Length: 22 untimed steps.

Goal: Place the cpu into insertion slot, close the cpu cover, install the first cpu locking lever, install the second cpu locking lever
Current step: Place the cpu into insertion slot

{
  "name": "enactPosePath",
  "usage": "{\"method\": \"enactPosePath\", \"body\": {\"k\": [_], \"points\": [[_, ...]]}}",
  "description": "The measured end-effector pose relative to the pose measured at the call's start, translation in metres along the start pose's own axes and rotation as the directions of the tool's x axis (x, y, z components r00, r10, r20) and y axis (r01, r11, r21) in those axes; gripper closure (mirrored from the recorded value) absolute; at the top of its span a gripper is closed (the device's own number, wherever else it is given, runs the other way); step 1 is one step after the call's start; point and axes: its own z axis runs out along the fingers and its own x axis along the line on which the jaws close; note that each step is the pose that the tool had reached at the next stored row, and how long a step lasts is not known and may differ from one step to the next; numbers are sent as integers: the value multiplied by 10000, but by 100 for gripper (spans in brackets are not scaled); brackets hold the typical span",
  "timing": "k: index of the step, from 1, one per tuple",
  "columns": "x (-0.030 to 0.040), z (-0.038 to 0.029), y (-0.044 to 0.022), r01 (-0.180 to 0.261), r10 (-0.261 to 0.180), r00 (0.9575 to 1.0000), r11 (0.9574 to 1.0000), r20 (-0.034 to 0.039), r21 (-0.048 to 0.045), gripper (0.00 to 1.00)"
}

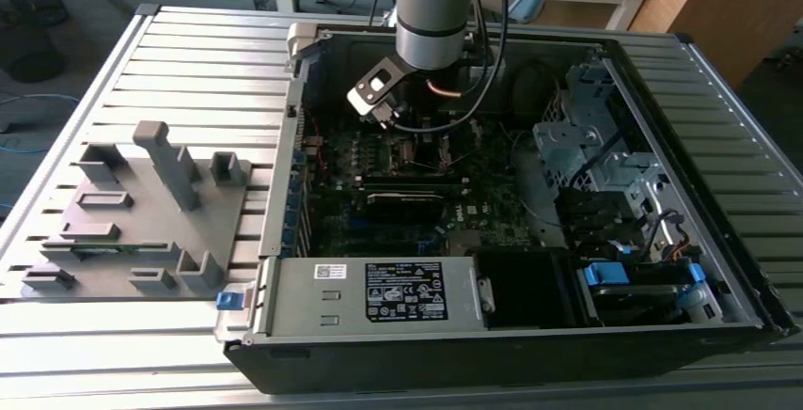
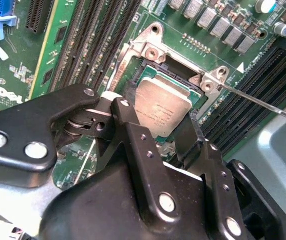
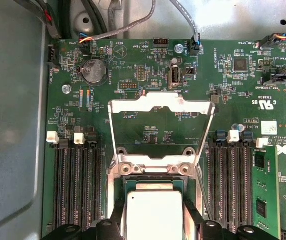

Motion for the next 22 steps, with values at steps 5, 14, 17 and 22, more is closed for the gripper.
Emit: {"method": "enactPosePath", "body": {"k": [5, 14, 17, 22], "points": [[0, 8, 0, 0, 0, 10000, 10000, 4, 2, 46], [0, 10, 0, 0, 0, 10000, 10000, 1, 1, 46], [0, 17, -1, 0, 0, 10000, 10000, 3, 2, 46], [0, 21, -1, 0, 0, 10000, 10000, 2, 2, 46]]}}
